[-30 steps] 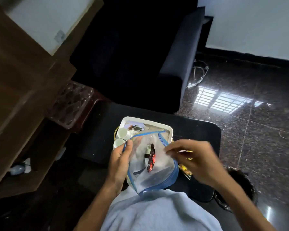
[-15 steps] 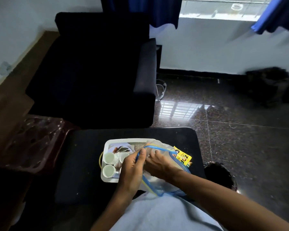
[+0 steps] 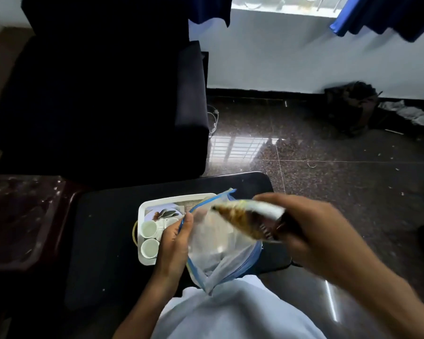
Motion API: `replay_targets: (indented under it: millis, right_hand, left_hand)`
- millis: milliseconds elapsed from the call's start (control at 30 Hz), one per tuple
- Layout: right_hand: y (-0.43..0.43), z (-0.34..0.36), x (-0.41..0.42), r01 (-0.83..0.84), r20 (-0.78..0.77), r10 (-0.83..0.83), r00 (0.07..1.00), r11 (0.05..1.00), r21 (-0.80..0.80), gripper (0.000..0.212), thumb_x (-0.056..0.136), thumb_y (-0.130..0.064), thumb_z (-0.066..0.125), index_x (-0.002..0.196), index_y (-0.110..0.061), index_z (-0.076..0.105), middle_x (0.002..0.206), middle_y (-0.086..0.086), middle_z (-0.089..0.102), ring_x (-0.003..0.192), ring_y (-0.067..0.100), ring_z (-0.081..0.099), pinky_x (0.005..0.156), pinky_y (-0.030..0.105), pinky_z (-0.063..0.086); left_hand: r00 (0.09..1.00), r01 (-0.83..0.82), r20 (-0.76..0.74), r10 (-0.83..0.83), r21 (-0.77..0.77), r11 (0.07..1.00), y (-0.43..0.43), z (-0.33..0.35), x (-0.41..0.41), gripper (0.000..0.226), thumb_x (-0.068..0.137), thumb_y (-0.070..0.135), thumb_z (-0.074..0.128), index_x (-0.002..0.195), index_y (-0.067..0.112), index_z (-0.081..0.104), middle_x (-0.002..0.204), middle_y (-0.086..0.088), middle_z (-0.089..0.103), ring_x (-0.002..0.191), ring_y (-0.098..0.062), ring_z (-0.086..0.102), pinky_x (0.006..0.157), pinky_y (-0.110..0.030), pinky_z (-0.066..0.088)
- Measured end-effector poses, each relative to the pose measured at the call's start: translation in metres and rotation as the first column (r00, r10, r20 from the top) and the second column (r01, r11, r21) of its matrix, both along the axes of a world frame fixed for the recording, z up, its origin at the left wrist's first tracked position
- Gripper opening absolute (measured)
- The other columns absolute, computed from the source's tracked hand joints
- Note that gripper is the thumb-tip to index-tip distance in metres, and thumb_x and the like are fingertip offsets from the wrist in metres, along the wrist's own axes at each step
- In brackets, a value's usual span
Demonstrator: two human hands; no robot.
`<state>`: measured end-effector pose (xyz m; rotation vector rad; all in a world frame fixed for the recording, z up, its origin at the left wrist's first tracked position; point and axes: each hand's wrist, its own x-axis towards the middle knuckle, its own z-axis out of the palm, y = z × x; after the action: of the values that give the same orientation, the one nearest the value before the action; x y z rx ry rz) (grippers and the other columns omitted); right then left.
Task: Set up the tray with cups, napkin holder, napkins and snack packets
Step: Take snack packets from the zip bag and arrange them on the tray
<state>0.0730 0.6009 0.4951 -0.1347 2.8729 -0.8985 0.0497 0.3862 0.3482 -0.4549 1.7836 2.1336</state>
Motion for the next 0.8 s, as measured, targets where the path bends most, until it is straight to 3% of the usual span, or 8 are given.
replay_targets:
  millis: [100,200,300,400,467,533,600,800]
  right_hand:
    - [0.042,-0.017,-0.020,0.330,0.078,-0.327,0.942,0.857,-0.395,0.012,0.089,-0.034,0.065,0.099,-0.035,0.072,0.075,-0.020,0.071,0.065,-0.006,0.065,0.059,0.007,0.047]
    - [0.083,-0.086,-0.055,0.632,0.378,-0.519,0.766,0.499,-0.593,0.015,0.094,-0.034,0.064,0.100,-0.024,0.074,0.090,-0.002,0.077,0.079,0.015,0.075,0.066,0.034,0.061]
    - [0.113,-0.179,-0.101,0.835,0.652,-0.563,0.507,0.132,-0.535,0.020,0.097,-0.025,0.062,0.108,-0.010,0.067,0.110,0.017,0.073,0.103,0.036,0.071,0.090,0.055,0.056]
    - [0.122,-0.261,-0.131,0.886,0.806,-0.476,0.353,-0.106,-0.451,0.007,0.096,-0.009,0.060,0.099,-0.003,0.058,0.118,0.023,0.064,0.106,0.038,0.067,0.086,0.052,0.056]
    - [0.124,-0.304,-0.141,0.907,0.869,-0.419,0.263,-0.200,-0.371,0.007,0.095,0.001,0.058,0.100,-0.001,0.054,0.127,0.026,0.059,0.107,0.037,0.065,0.087,0.050,0.056]
    - [0.126,-0.341,-0.146,0.919,0.915,-0.371,0.157,-0.283,-0.272,0.026,0.096,0.006,0.053,0.120,0.002,0.048,0.136,0.029,0.054,0.118,0.041,0.060,0.096,0.053,0.053]
    - [0.127,-0.365,-0.152,0.916,0.943,-0.323,0.079,-0.350,-0.196,0.041,0.097,0.007,0.048,0.138,0.003,0.041,0.140,0.029,0.052,0.124,0.042,0.056,0.102,0.055,0.049]
    - [0.122,-0.391,-0.158,0.897,0.963,-0.266,-0.044,-0.435,-0.079,0.048,0.099,0.003,0.049,0.146,0.001,0.036,0.146,0.024,0.044,0.131,0.039,0.051,0.105,0.047,0.049]
  left_hand:
    - [0.998,-0.037,0.051,0.037,-0.002,0.999,0.000,-0.004,0.002,0.036,0.099,0.039,0.048,0.109,0.019,0.076,0.110,0.003,0.080,0.106,-0.006,0.073,0.080,-0.011,0.053]
    - [0.993,-0.080,0.083,0.081,-0.017,0.997,0.000,-0.006,0.006,0.038,0.103,0.038,0.045,0.118,0.018,0.074,0.117,0.004,0.078,0.114,-0.010,0.071,0.086,-0.017,0.052]
    - [0.981,-0.175,0.078,0.178,-0.044,0.984,0.004,0.000,0.011,0.042,0.099,0.044,0.047,0.117,0.018,0.074,0.119,0.001,0.078,0.115,-0.011,0.072,0.084,-0.016,0.055]
    - [0.961,-0.265,0.067,0.270,-0.073,0.961,0.016,0.009,0.015,0.045,0.095,0.048,0.046,0.113,0.023,0.078,0.123,0.004,0.076,0.118,-0.007,0.069,0.087,-0.014,0.056]
    - [0.944,-0.314,0.069,0.323,-0.117,0.942,0.026,0.011,0.018,0.044,0.093,0.052,0.044,0.111,0.031,0.079,0.124,0.007,0.075,0.121,-0.005,0.067,0.099,-0.026,0.054]
    - [0.913,-0.391,0.066,0.402,-0.139,0.910,0.039,0.009,0.021,0.043,0.093,0.048,0.044,0.107,0.029,0.080,0.124,0.003,0.076,0.122,-0.010,0.067,0.104,-0.032,0.055]
    - [0.872,-0.471,0.071,0.484,-0.149,0.870,0.053,0.007,0.024,0.043,0.094,0.042,0.044,0.103,0.024,0.082,0.121,-0.001,0.077,0.119,-0.014,0.070,0.102,-0.028,0.052]
    - [0.804,-0.571,0.099,0.586,-0.147,0.808,0.084,0.010,0.032,0.043,0.090,0.037,0.041,0.111,0.009,0.066,0.117,-0.006,0.078,0.113,-0.018,0.072,0.090,-0.019,0.057]
